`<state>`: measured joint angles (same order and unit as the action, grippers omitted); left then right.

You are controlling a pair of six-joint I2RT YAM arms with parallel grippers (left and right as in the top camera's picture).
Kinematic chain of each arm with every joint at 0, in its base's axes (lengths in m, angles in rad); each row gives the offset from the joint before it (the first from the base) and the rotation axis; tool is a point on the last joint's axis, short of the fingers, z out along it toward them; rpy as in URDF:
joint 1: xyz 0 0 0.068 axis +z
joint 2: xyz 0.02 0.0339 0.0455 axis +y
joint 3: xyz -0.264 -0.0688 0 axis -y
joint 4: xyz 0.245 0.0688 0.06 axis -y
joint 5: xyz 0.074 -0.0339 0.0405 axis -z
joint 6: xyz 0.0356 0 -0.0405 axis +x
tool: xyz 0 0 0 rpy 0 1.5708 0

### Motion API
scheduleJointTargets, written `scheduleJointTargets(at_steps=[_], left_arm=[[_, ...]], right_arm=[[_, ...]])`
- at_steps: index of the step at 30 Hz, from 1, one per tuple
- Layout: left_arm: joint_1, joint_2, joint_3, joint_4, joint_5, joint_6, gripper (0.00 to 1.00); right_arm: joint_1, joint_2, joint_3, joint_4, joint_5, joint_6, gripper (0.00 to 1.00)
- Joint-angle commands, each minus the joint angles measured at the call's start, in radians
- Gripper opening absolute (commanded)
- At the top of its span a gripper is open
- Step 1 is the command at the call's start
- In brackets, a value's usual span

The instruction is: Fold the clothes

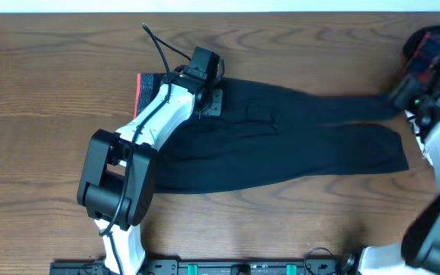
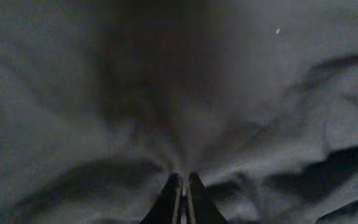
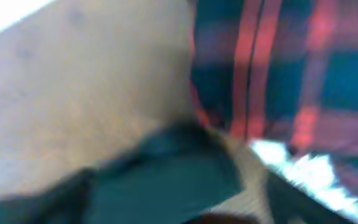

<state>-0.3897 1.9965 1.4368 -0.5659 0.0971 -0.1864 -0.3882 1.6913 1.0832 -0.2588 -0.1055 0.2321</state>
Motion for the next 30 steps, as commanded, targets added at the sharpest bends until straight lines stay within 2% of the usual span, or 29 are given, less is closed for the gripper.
scheduleJointTargets(at_steps=[1,5,12,14,17,20,22,25,30], left_arm=[[0.001,-0.003,0.009,-0.017,-0.016,0.002,0.06],[0.001,-0.003,0.009,-0.016,-0.016,0.002,0.06],[0.001,-0.003,0.009,-0.017,-0.038,0.002,0.07],[0.002,-0.003,0.009,-0.017,-0.043,0.002,0.16],[0.008,-0.003,0.009,-0.022,-0.043,0.002,0.45],[0.027,-0.013,0.009,-0.036,-0.042,0.001,0.64],[0.05,-0.033,0.009,-0.044,-0.042,0.001,0.66],[0.105,-0.087,0.009,-0.061,-0.042,0.002,0.82],[0.247,-0.138,0.02,-0.051,-0.012,0.04,0.84]], right_arm=[[-0.003,0.084,-0.002,-0.035,-0.05,0.036,0.99],[-0.003,0.092,-0.002,-0.076,-0.053,-0.037,0.99],[-0.003,-0.007,-0.002,-0.103,-0.128,-0.129,0.99],[-0.002,-0.05,-0.002,-0.114,-0.169,-0.173,0.99],[-0.002,-0.103,-0.002,-0.149,-0.2,-0.208,0.99],[-0.002,-0.139,-0.002,-0.207,-0.24,-0.233,0.99],[-0.003,-0.154,-0.002,-0.24,-0.291,-0.241,0.99],[-0.007,-0.174,-0.002,-0.269,-0.32,-0.241,0.99],[-0.018,-0.18,-0.002,-0.254,-0.314,-0.228,0.97]])
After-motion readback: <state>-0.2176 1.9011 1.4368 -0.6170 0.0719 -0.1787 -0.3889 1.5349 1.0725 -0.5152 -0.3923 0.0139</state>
